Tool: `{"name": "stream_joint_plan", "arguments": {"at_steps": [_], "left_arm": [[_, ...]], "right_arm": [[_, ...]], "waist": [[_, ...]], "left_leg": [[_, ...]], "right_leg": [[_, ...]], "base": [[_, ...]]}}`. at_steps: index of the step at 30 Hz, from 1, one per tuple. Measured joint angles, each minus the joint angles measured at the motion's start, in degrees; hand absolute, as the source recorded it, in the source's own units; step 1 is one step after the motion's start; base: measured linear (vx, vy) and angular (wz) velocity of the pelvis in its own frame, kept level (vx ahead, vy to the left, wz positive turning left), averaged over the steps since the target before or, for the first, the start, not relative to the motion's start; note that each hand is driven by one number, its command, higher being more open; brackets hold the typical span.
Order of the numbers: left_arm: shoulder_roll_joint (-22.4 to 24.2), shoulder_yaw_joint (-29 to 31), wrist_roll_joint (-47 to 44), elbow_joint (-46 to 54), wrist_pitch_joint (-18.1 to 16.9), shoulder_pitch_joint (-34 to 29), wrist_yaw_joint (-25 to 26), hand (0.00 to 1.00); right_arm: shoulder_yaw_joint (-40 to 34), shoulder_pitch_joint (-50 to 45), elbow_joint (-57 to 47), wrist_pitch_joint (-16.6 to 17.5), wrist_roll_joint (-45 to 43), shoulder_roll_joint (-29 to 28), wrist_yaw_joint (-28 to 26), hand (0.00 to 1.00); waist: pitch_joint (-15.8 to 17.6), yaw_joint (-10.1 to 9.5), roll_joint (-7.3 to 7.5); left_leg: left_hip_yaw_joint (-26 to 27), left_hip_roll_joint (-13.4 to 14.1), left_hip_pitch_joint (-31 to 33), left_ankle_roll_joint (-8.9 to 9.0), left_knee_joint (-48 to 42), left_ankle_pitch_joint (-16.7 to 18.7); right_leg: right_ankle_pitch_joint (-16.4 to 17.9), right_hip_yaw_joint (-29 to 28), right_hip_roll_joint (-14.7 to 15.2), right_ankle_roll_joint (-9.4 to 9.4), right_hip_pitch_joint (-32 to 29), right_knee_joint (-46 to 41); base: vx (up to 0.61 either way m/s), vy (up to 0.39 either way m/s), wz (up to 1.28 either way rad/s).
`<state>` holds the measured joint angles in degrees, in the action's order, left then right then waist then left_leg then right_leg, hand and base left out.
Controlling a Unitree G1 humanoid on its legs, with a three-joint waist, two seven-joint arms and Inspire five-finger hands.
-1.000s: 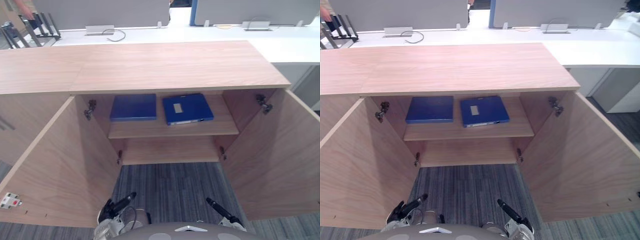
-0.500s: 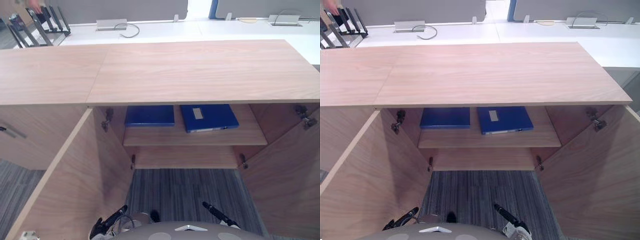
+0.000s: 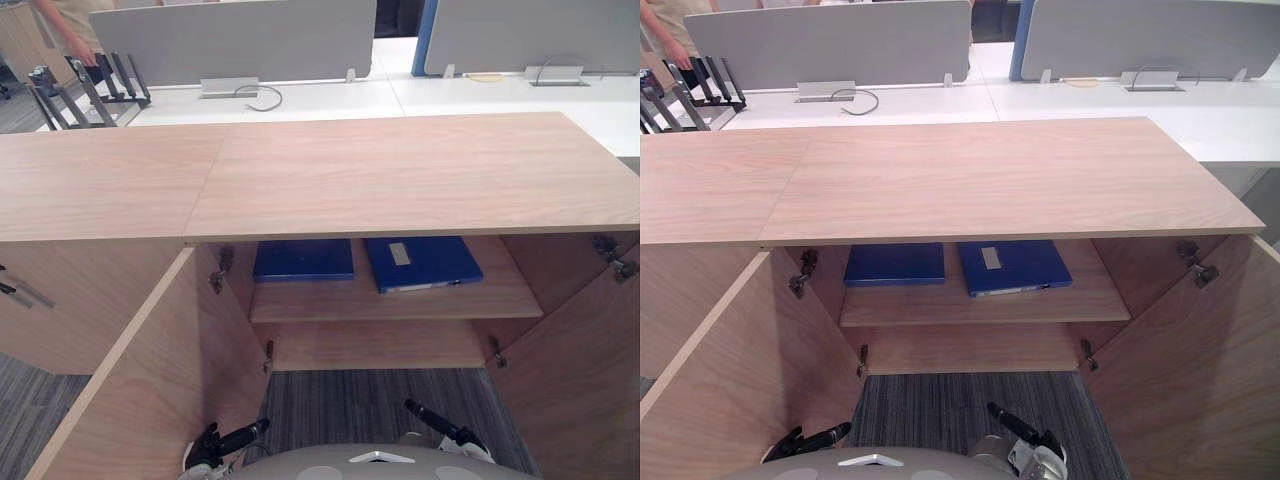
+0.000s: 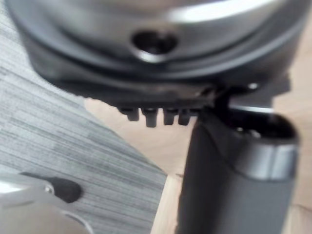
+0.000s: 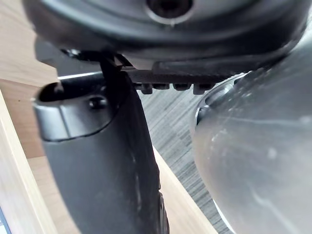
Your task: Walk over to the cabinet, pick up the folder, carry it to the office cabinet, place the folder inside the office cabinet, then close the office cabinet door
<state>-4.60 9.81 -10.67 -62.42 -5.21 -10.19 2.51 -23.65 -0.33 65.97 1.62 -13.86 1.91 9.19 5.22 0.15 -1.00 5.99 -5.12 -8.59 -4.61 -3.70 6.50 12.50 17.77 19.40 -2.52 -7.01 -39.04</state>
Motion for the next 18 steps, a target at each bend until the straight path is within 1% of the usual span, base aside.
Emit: {"name": "stream_joint_plan", "arguments": {"at_steps": [1, 2, 3, 4, 5, 6, 7, 8, 9, 10, 11, 13, 14, 16, 17, 18], "left_arm": [[0.1, 0.0, 1.5, 0.0, -0.2, 0.1, -0.1, 1.00], [-0.4, 0.1, 2.5, 0.2, -0.7, 0.1, -0.2, 1.00], [-0.7, 0.3, 2.8, 0.3, -1.0, 0.1, -0.4, 1.00], [-0.2, 0.6, 4.0, 0.1, -0.9, -0.1, -0.3, 1.00], [0.3, 0.8, 4.3, 0.6, -1.0, -0.8, -0.3, 1.00], [0.6, 1.2, 4.3, 1.0, -1.0, -1.1, -0.3, 1.00], [1.2, 2.8, 4.2, 1.9, -1.1, -1.6, -0.3, 1.00], [1.5, 3.8, 4.1, 2.0, -1.1, -1.7, -0.3, 1.00], [1.8, 4.7, 4.1, 2.3, -1.1, -2.0, -0.3, 1.00], [1.8, 4.8, 4.0, 2.4, -1.1, -2.1, -0.3, 1.00], [1.9, 5.0, 4.1, 2.4, -1.1, -2.2, -0.1, 1.00], [1.9, 5.0, 4.2, 2.4, -1.2, -2.5, -0.1, 1.00], [1.9, 5.0, 4.3, 2.5, -1.2, -2.6, 0.0, 1.00], [1.8, 4.9, 4.3, 2.5, -1.3, -2.9, 0.1, 1.00], [1.5, 4.4, 4.4, 3.0, -1.6, -3.3, 0.0, 1.00], [1.2, 4.0, 4.5, 3.2, -1.9, -3.5, 0.0, 1.00]], "right_arm": [[1.3, 0.0, -1.0, 0.0, 0.0, 0.0, 0.0, 1.00], [2.9, 0.1, -1.5, 0.1, 0.0, -0.4, 0.1, 1.00], [3.5, 0.0, -1.6, 0.1, 0.0, -0.7, 0.1, 1.00], [4.2, -0.1, -1.7, 0.0, -0.1, -0.3, 0.1, 1.00], [4.9, -0.7, -3.1, 0.1, -0.6, -0.2, 0.8, 1.00], [5.7, -1.1, -4.1, 0.1, -0.8, -0.2, 1.2, 1.00], [7.7, -1.8, -6.9, 0.1, -1.1, -0.6, 1.7, 1.00], [9.4, -2.8, -10.7, 0.1, -1.1, -1.1, 2.4, 1.00], [11.6, -5.2, -17.7, 0.3, -1.0, -2.3, 3.1, 1.00], [12.7, -6.5, -21.5, 0.4, -1.0, -2.8, 3.5, 1.00], [14.2, -9.9, -30.7, 0.5, 0.9, -4.1, 4.4, 1.00], [15.8, -12.1, -38.0, 0.6, 4.6, -4.2, 5.4, 1.00], [16.5, -13.8, -43.2, 0.9, 8.6, -4.2, 6.2, 1.00], [17.4, -16.1, -49.9, 1.7, 15.1, -4.1, 7.9, 1.00], [18.2, -17.7, -53.8, 2.0, 21.0, -3.9, 8.7, 1.00], [18.8, -18.5, -55.5, 2.2, 23.9, -3.8, 9.2, 1.00]], "waist": [[0.5, 0.05, -0.01], [1.2, -0.08, 1.15], [1.6, -0.20, 1.95], [1.6, -0.10, 1.28], [1.3, 0.00, 0.60], [1.2, -0.02, 0.46], [1.2, -0.02, 0.47], [1.2, -0.08, 0.52], [0.9, -0.05, 0.65], [0.8, 0.00, 0.72], [0.5, -0.01, 0.79], [0.1, 0.11, 0.81], [-0.1, 0.14, 0.83], [-0.7, 0.08, 1.05], [-1.2, 0.16, 1.07], [-1.4, 0.15, 1.30]], "left_leg": [[-0.1, 1.0, 0.2, 1.11, -0.1, 0.1], [-0.1, 1.3, 0.3, 2.52, -0.2, 0.4], [-0.3, 1.3, 0.3, 3.22, -0.1, 0.7], [-0.5, 3.0, 0.4, 4.33, -0.2, 0.7], [-0.2, 4.6, 0.6, 5.38, -0.1, 0.7], [-0.1, 5.4, 0.7, 5.89, -0.1, 0.7], [0.3, 6.8, 1.1, 6.78, -0.1, 0.9], [0.6, 7.7, 1.5, 7.34, 0.0, 0.9], [0.8, 8.6, 2.3, 7.91, 0.0, 1.0], [0.8, 8.9, 2.4, 8.09, 0.1, 1.0], [0.7, 9.4, 2.3, 8.49, 0.7, 0.9], [0.7, 9.5, 2.2, 8.57, 1.3, 0.9], [0.6, 9.4, 2.1, 8.58, 1.7, 0.9], [0.4, 9.1, 2.1, 8.56, 2.1, 0.9], [0.3, 8.8, 2.2, 8.55, 2.1, 0.9], [0.3, 8.7, 2.2, 8.55, 2.1, 0.9]], "right_leg": [[-0.5, 0.1, -1.4, -0.52, 0.2, 5.9], [-4.7, 0.1, -1.9, -2.31, 1.3, 13.4], [-3.9, 0.1, -2.0, -3.71, 2.1, 15.4], [-3.9, 1.1, -4.1, -3.66, 3.7, 18.8], [-4.3, 2.2, -6.1, -2.98, 4.3, 21.2], [-4.4, 2.4, -6.9, -2.82, 4.4, 21.9], [-4.6, 2.5, -8.6, -2.40, 4.4, 23.0], [-4.9, 2.5, -9.7, -1.94, 4.3, 24.1], [-5.2, 2.5, -10.7, -1.50, 4.2, 25.1], [-5.3, 2.5, -11.0, -1.37, 4.2, 25.4], [-5.3, 2.7, -11.7, -1.32, 4.3, 25.9], [-5.3, 2.8, -11.9, -1.30, 4.5, 26.3], [-5.6, 2.9, -11.9, -1.40, 4.7, 26.7], [-6.5, 2.9, -12.1, -1.60, 5.4, 28.8], [-7.2, 2.9, -12.1, -1.85, 6.1, 30.5], [-7.7, 2.8, -12.2, -1.86, 6.3, 31.3]], "base": [[-0.02, -0.172, 0.02], [-0.02, -0.230, -0.02], [0.00, -0.269, -0.03], [0.04, -0.263, 0.01], [0.04, -0.247, -0.01], [0.05, -0.204, -0.10], [0.04, -0.162, -0.18], [0.07, -0.187, -0.21], [0.08, -0.134, -0.13], [0.14, -0.150, -0.05], [0.15, -0.101, 0.01], [0.13, -0.042, 0.02], [0.09, 0.012, 0.03], [0.10, 0.044, 0.03], [0.09, 0.056, 0.00], [0.08, 0.071, -0.06]]}}
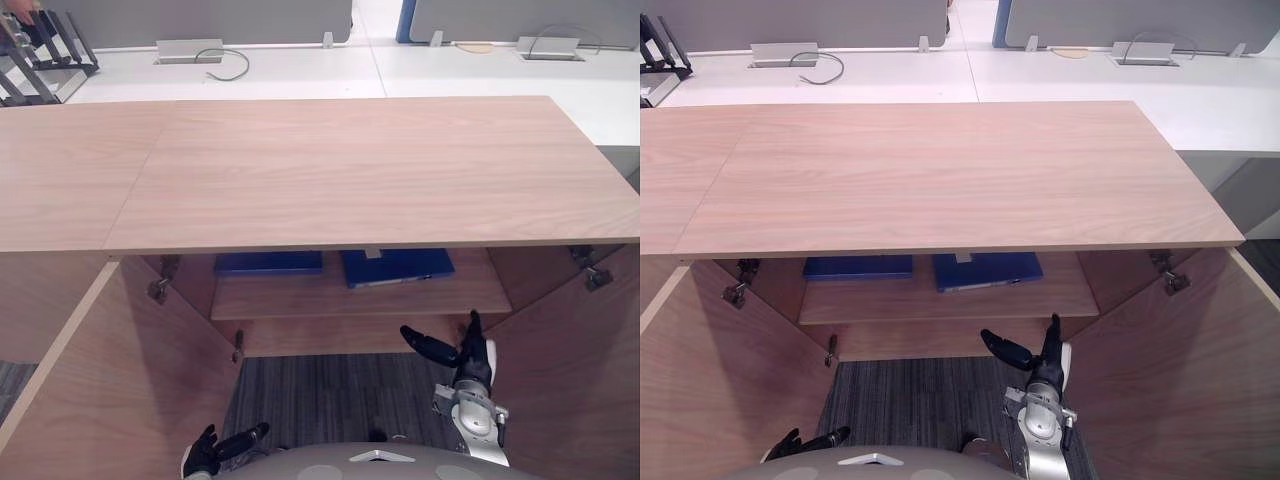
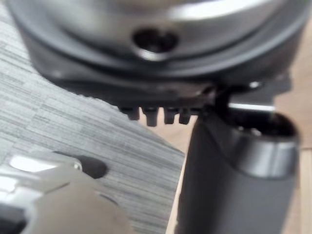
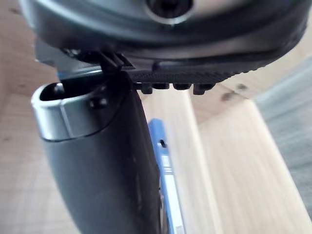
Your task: Walk over to the cabinet, pick up the folder, carry it to the office cabinet, place the folder inside the office cabinet, then close the office cabinet door
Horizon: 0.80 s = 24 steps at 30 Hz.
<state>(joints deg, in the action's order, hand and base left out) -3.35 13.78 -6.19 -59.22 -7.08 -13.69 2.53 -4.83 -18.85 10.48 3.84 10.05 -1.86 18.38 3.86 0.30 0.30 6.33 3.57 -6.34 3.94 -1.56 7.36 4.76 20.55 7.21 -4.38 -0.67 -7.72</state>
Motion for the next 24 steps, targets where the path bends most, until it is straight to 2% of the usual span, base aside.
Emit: {"name": "stream_joint_plan", "arguments": {"at_steps": [2, 5, 7, 10, 14, 18, 24], "left_arm": [[-1.6, -2.5, 0.2, 0.2, -0.5, -0.3, -0.1, 1.00], [-3.6, -6.9, 2.5, 0.2, -0.6, -0.2, -0.8, 1.00], [-4.4, -8.7, 2.7, 0.1, -0.7, -0.3, -1.6, 1.00], [-4.8, -9.3, 4.0, 0.1, -0.8, -0.3, -1.9, 1.00], [-5.0, -10.6, 4.1, 0.4, -1.6, -0.2, -2.3, 1.00], [-4.4, -11.0, 4.1, 0.7, -1.7, -0.2, -2.6, 1.00], [-3.8, -11.1, 4.1, 1.2, -1.7, -0.2, -2.8, 1.00]], "right_arm": [[3.7, -1.3, -3.7, 0.7, 11.6, 2.2, 1.0, 1.00], [8.8, 0.0, -3.8, 1.5, 22.0, 7.3, 0.7, 1.00], [10.9, 2.5, -2.9, 2.6, 25.7, 10.9, -0.1, 1.00], [12.4, 9.1, 3.3, 4.5, 27.8, 15.2, -1.7, 1.00], [13.0, 17.0, 15.7, 4.6, 27.7, 19.2, -3.3, 1.00], [14.6, 22.2, 28.3, 4.5, 27.2, 24.7, -6.3, 1.00], [14.0, 27.1, 35.0, 3.5, 22.7, 29.3, -7.2, 1.00]], "waist": [[-0.4, -0.03, 0.99], [-0.7, -0.12, 1.67], [-0.7, -0.15, 1.63], [-0.6, -0.47, 1.36], [-0.4, -1.76, 1.05], [0.6, -1.90, -0.65], [2.2, -1.64, -2.33]], "left_leg": [[0.0, -0.7, 0.2, -0.04, 0.0, 0.0], [0.1, -1.7, 1.0, -0.17, -0.2, 0.0], [0.0, -2.4, 1.1, -0.35, -0.3, -0.1], [-0.4, -2.9, 1.2, -1.33, -0.5, 0.1], [-1.8, -3.4, 2.7, -2.40, -1.5, 0.4], [-3.9, -4.3, 3.0, -2.92, -2.2, 0.1], [-5.0, -5.3, 3.9, -4.01, -2.3, -0.8]], "right_leg": [[-2.1, -0.5, -0.1, -0.45, 1.0, 3.5], [-4.1, -1.3, 0.0, -0.83, 1.2, 6.2], [-4.7, -1.5, 0.6, -1.17, 1.5, 7.1], [-5.3, -1.7, 0.9, -1.36, 1.5, 7.4], [-6.7, -0.9, 1.2, -1.31, 1.7, 9.1], [-7.1, 0.7, 2.0, -1.61, 2.8, 9.1], [-7.9, 1.5, 2.6, -1.67, 2.4, 9.1]], "base": [[0.05, 0.073, -0.12], [0.01, 0.051, -0.11], [-0.02, 0.065, -0.02], [-0.04, 0.045, 0.02], [-0.07, 0.017, 0.14], [-0.07, 0.014, 0.23], [-0.07, 0.015, 0.09]]}}
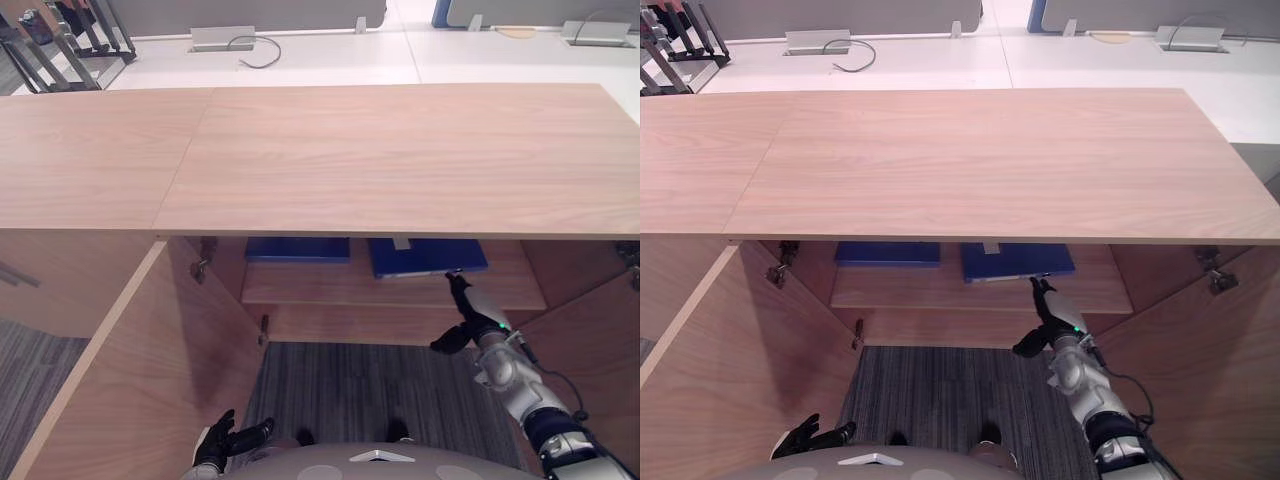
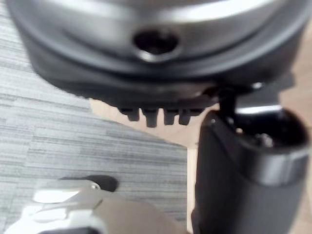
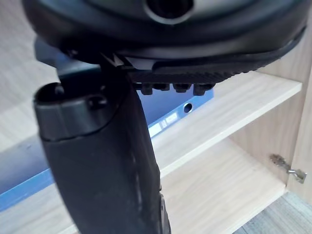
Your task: Walk over to the cabinet, pick up the folder, carry it to the office cabinet, place the folder inside the office cabinet, then close the office cabinet door
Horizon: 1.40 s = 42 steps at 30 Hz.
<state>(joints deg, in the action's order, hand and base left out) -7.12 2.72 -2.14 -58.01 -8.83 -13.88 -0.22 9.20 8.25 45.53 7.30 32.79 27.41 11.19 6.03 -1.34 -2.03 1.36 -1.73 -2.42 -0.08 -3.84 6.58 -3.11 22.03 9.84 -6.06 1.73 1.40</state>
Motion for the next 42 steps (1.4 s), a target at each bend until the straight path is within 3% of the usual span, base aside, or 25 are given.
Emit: {"name": "stream_joint_plan", "arguments": {"at_steps": [9, 12, 17, 22, 24, 29, 32, 42], "left_arm": [[0.4, 0.1, -0.3, 2.4, -1.0, 0.0, 0.1, 1.00], [0.4, 0.1, -1.9, 3.6, -1.2, 0.0, 0.2, 1.00], [0.4, -0.2, -2.3, 4.6, -1.2, 0.1, 0.6, 1.00], [0.5, -1.3, -2.8, 4.8, -1.1, 0.1, 1.2, 1.00], [0.5, -1.3, -2.8, 6.3, -1.2, 0.2, 1.3, 1.00], [0.5, -1.2, -4.5, 9.3, -1.2, 0.5, 1.4, 1.00], [0.7, -0.6, -4.7, 9.8, -1.0, 1.4, 1.4, 1.00], [1.7, 0.7, -5.2, 11.4, -0.9, 2.9, 0.9, 1.00]], "right_arm": [[-6.5, 11.2, 6.3, -2.3, -6.4, 4.5, 0.7, 1.00], [-7.0, 16.4, 8.7, -3.2, -7.3, 4.7, 0.7, 1.00], [-4.1, 22.6, 11.3, -3.5, -7.2, 6.5, 0.5, 1.00], [-0.4, 26.5, 12.8, -3.7, -7.2, 6.6, -0.2, 1.00], [1.9, 28.7, 12.6, -3.7, -7.2, 6.6, -0.8, 1.00], [5.5, 29.7, 3.7, -4.1, -7.3, 6.9, -1.3, 1.00], [7.2, 30.0, 0.0, -4.1, -7.4, 6.9, -1.7, 1.00], [7.9, 37.4, -1.0, -3.7, -8.8, 10.4, -2.6, 1.00]], "waist": [[4.1, 0.07, -2.45], [7.0, 0.00, -3.43], [10.5, -0.73, -5.40], [13.3, -1.83, -6.09], [15.2, -1.94, -6.20], [18.4, -3.27, -5.69], [18.9, -3.29, -5.12], [19.7, -4.52, -3.51]], "left_leg": [[-1.7, -1.9, 3.8, -1.01, -1.8, -1.1], [-1.7, -2.1, 5.4, -1.17, -2.9, -1.2], [-1.7, -2.2, 9.3, -1.33, -5.0, -1.3], [-1.7, -2.1, 12.5, -1.32, -6.8, -1.3], [-1.7, -1.6, 14.8, -1.17, -9.3, -1.0], [-1.0, -0.5, 27.0, -1.35, -29.9, 7.9], [-1.1, -0.5, 33.2, -1.62, -38.3, 11.1], [-1.2, 0.4, 46.9, -1.63, -53.9, 15.6]], "right_leg": [[-1.2, 1.1, 1.8, -0.18, -2.4, -0.5], [-1.4, 1.1, 2.2, 0.11, -3.7, -1.4], [-1.6, 0.8, 2.6, 0.48, -7.5, -3.2], [-1.2, 0.2, 3.0, 1.11, -10.9, -5.9], [-0.2, -0.2, 3.7, 1.81, -13.5, -9.4], [9.1, -3.0, 6.6, 1.58, -25.5, -30.3], [12.7, -4.0, 8.3, 1.23, -31.4, -39.3], [17.5, -6.7, 9.9, 2.11, -45.1, -54.2]], "base": [[-0.06, 0.037, 0.10], [-0.07, 0.026, 0.04], [-0.08, 0.002, 0.01], [-0.07, -0.009, 0.01], [-0.08, -0.005, 0.08], [-0.16, 0.030, -0.03], [-0.17, 0.044, 0.09], [-0.12, 0.022, -0.02]]}}
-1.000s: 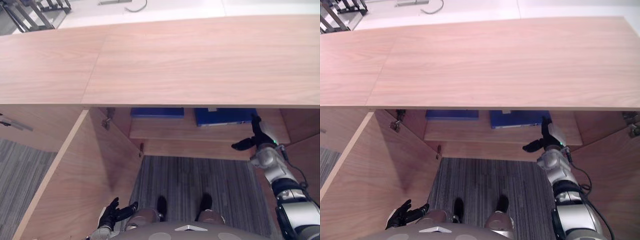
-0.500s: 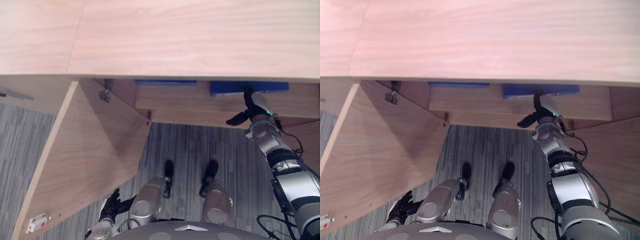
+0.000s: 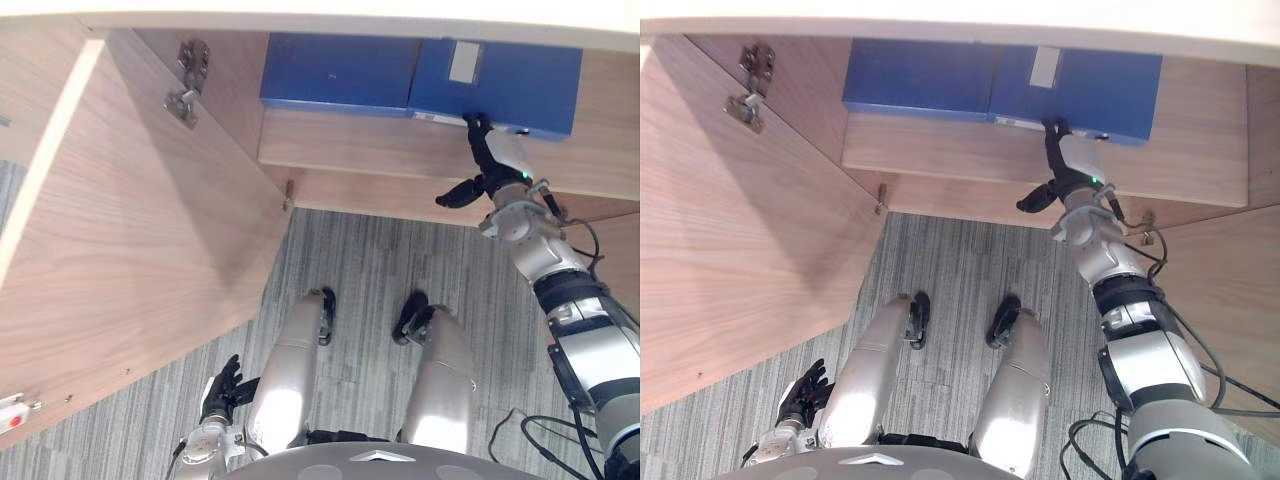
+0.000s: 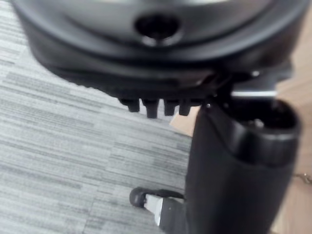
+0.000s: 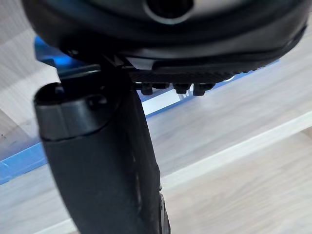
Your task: Walk over to the cabinet, pick up the folder, carry it to the office cabinet, place the folder inside the office cabinet, then close the office cabinet door
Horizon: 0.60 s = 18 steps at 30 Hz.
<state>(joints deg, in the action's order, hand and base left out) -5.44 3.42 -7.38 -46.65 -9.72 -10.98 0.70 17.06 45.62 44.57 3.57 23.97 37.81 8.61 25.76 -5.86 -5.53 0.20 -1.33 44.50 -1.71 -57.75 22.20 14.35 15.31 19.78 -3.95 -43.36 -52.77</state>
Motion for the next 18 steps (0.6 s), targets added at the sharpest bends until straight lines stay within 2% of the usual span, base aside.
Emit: {"name": "stream_joint_plan", "arguments": {"at_steps": [3, 7, 9, 12, 18], "left_arm": [[0.0, 0.3, -0.1, 0.1, 0.0, 0.3, -0.1, 1.00], [-0.4, 0.9, -1.6, 0.3, 0.0, 0.3, -0.2, 1.00], [-0.4, 1.0, -1.8, 0.7, 0.1, 0.3, -0.3, 1.00], [0.0, 2.2, -2.2, 1.9, 0.1, 0.3, -0.6, 1.00], [0.8, 4.7, -4.2, 6.9, 1.0, 0.1, -1.2, 1.00]], "right_arm": [[1.7, 3.4, 0.9, -1.2, -0.2, 0.9, -0.7, 1.00], [3.0, 5.5, 1.5, -1.3, -1.5, 1.0, -0.9, 1.00], [4.4, 7.1, 2.1, -1.2, -2.5, 1.7, -1.4, 1.00], [6.5, 10.6, 4.3, -1.4, -2.5, 3.2, -3.9, 1.00], [6.3, 14.0, 6.4, -1.8, -2.7, 6.8, -6.5, 1.00]], "waist": [[0.3, -0.32, 0.87], [0.3, -0.40, 2.03], [0.3, -0.43, 2.12], [0.2, -0.62, 2.18], [0.0, -2.20, 2.72]], "left_leg": [[-0.8, 0.2, 3.0, 0.45, -3.0, 0.6], [-1.6, 0.2, 5.8, 1.02, -4.4, 0.9], [-2.2, 0.5, 7.1, 1.30, -4.4, 0.4], [-3.4, 0.7, 8.3, 1.82, -3.0, -1.2], [-4.4, 0.7, 9.5, 3.11, 6.0, -8.1]], "right_leg": [[1.0, 0.1, 0.1, 0.87, -2.6, -3.2], [2.0, 0.1, 0.5, 0.90, -5.4, -5.3], [2.0, 0.7, 0.3, 0.87, -6.4, -5.4], [2.0, 2.6, 0.4, 0.90, -6.8, -4.6], [1.9, 7.0, 2.1, 0.70, -8.2, -0.8]], "base": [[-0.09, -0.013, 0.06], [-0.08, -0.026, 0.05], [-0.10, -0.048, 0.06], [-0.10, -0.077, 0.13], [-0.08, -0.088, 0.25]]}}
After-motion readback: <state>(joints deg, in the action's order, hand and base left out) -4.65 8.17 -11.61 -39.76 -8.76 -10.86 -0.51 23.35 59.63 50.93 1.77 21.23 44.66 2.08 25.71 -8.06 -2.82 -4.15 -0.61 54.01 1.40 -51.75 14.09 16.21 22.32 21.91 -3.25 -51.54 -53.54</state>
